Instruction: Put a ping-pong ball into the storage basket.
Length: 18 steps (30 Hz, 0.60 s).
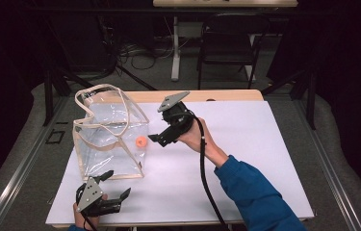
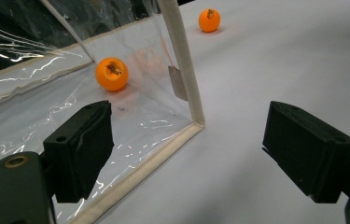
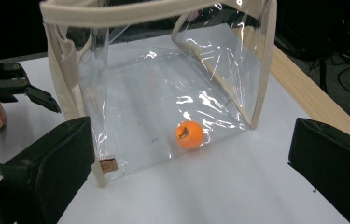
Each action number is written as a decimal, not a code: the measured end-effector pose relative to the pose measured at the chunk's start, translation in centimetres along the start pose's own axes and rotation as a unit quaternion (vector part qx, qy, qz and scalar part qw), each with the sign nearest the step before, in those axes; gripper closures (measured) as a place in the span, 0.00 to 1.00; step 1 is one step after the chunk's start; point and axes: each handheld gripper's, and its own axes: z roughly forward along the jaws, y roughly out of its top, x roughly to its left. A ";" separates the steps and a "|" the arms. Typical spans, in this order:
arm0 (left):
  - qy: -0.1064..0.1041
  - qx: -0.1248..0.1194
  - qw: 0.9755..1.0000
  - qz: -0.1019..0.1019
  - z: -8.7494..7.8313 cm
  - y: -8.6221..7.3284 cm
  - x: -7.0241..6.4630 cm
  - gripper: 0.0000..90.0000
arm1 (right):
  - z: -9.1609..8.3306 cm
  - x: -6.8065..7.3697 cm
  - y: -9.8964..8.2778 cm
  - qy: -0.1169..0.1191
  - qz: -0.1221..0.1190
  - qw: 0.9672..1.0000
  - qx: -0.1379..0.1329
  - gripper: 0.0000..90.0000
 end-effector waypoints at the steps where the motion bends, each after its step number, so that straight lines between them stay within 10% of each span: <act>1: 0.000 0.000 1.000 0.000 0.0 0.0 0.0 0.18 | 0.0 0.0 0.0 0.000 0.000 1.000 0.000 0.00; 18: -0.002 -0.001 1.000 0.000 0.0 0.0 0.0 0.18 | -0.4 0.0 -4.0 -0.004 0.017 1.000 0.004 0.00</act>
